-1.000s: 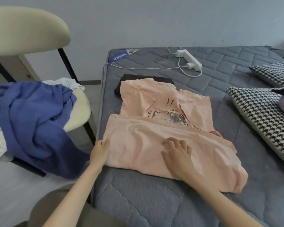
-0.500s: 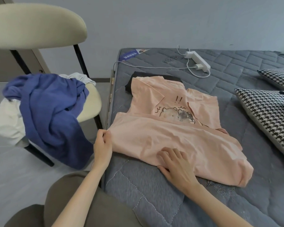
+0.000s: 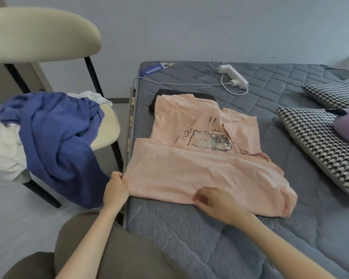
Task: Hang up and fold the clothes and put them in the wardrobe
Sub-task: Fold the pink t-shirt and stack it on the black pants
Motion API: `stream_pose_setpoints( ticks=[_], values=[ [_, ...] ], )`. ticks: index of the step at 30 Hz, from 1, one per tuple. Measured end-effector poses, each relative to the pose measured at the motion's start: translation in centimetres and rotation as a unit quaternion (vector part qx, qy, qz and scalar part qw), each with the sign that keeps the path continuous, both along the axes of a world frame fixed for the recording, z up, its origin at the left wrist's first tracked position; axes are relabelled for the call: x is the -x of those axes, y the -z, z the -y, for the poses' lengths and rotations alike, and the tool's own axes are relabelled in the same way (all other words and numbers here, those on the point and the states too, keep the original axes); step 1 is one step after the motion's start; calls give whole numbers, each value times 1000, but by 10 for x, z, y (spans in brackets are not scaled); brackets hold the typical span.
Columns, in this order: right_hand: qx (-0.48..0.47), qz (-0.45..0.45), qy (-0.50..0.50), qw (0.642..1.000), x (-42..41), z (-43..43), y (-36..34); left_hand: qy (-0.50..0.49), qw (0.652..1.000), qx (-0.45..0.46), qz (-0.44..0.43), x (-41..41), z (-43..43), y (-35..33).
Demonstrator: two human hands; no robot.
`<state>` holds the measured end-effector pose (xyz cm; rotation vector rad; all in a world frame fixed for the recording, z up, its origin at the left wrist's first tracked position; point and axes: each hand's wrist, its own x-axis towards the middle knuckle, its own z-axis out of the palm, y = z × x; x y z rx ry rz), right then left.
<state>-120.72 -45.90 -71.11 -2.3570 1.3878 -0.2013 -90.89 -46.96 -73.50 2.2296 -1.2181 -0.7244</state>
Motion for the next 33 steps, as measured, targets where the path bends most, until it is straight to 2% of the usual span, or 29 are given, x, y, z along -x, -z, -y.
stream_pose_setpoints(
  ticks=[4, 7, 9, 11, 13, 15, 16, 17, 19, 21, 25, 28, 30, 31, 33],
  values=[
    [-34, 56, 97, 993, 28, -5, -11, 60, 978, 93, 176, 29, -2, -20],
    [-4, 74, 148, 986, 54, -11, -16, 208, 952, 103, 197, 77, 1, -29],
    [67, 54, 211, 974, 70, -16, -17, 339, 914, 76, 210, 116, 0, -26],
    [175, 33, 317, 932, 88, -21, -17, 434, 874, 41, 213, 152, -6, -18],
    [217, 77, 445, 865, 107, -31, -13, 482, 848, 3, 221, 177, -13, -6],
    [171, 166, 554, 797, 126, -41, -5, 489, 840, -32, 231, 190, -18, 7],
    [124, 203, 577, 781, 134, -47, 1, 483, 842, -43, 235, 192, -20, 12],
    [77, 233, 576, 780, 141, -53, 7, 475, 846, -44, 239, 192, -21, 17],
    [13, 268, 528, 806, 148, -62, 19, 457, 853, -31, 249, 187, -22, 23],
    [24, 291, 490, 821, 153, -66, 24, 444, 860, -25, 251, 182, -22, 26],
    [61, 412, 506, 755, 162, -58, 11, 436, 867, -46, 238, 181, -21, 26],
    [37, 484, 515, 707, 166, -50, 3, 440, 864, -46, 241, 180, -20, 26],
    [28, 463, 528, 711, 166, -51, 1, 443, 864, -39, 237, 177, -21, 24],
    [30, 404, 537, 740, 168, -55, 4, 447, 860, -35, 245, 175, -23, 24],
    [28, 182, 534, 825, 176, -65, 14, 456, 850, -24, 261, 171, -26, 21]
  ],
)
